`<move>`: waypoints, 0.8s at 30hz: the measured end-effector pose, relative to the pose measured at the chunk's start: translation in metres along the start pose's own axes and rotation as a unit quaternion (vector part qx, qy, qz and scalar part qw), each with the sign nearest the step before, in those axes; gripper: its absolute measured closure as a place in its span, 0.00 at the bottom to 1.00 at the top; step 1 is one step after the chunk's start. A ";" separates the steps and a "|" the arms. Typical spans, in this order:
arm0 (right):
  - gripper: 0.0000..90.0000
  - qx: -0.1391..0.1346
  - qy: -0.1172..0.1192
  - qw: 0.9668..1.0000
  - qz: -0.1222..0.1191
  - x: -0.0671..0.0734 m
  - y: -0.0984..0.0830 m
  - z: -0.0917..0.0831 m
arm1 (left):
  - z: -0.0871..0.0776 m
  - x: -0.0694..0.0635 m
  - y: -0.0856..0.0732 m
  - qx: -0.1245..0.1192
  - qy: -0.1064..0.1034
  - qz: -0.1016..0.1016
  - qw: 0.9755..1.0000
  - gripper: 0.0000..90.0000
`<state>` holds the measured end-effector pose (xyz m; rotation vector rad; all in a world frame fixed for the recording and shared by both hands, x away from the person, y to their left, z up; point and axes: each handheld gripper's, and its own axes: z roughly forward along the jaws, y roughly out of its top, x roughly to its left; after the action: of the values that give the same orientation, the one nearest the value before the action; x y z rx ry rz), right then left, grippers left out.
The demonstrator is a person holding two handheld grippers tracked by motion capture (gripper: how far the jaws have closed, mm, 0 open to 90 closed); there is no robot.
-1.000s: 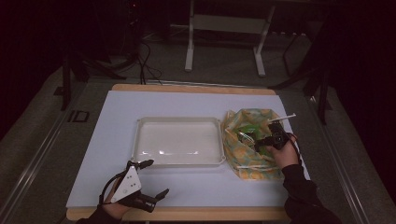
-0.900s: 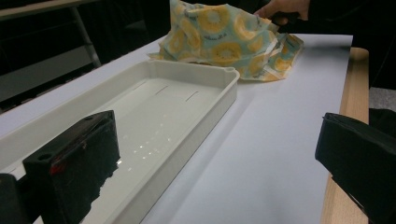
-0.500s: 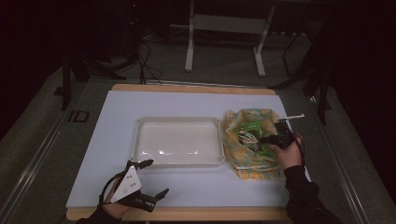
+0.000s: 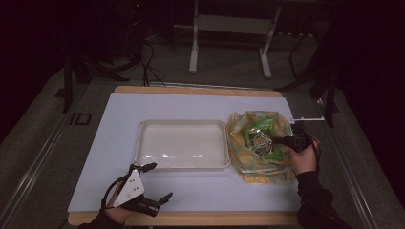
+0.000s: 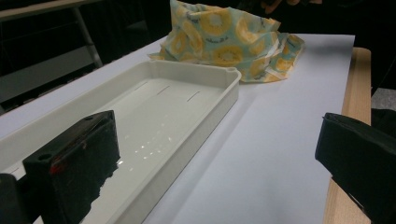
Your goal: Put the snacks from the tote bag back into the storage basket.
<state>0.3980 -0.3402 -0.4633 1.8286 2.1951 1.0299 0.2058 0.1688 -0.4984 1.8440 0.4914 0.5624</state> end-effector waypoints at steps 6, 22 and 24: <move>0.99 -0.018 0.002 1.000 0.010 -0.004 0.001 -0.013 | 0.000 0.000 0.000 0.000 0.000 0.000 1.000 0.00; 0.99 -0.067 0.003 0.997 0.039 -0.020 0.001 -0.042 | 0.001 0.000 0.000 0.002 0.000 0.001 1.000 0.00; 0.99 -0.066 0.006 0.997 0.040 -0.022 0.001 -0.045 | 0.001 0.000 0.000 0.002 0.000 0.001 1.000 0.00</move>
<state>0.3829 -0.3793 -0.4361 1.8702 2.0221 1.1743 0.2058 0.1680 -0.4985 1.8489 0.4917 0.5629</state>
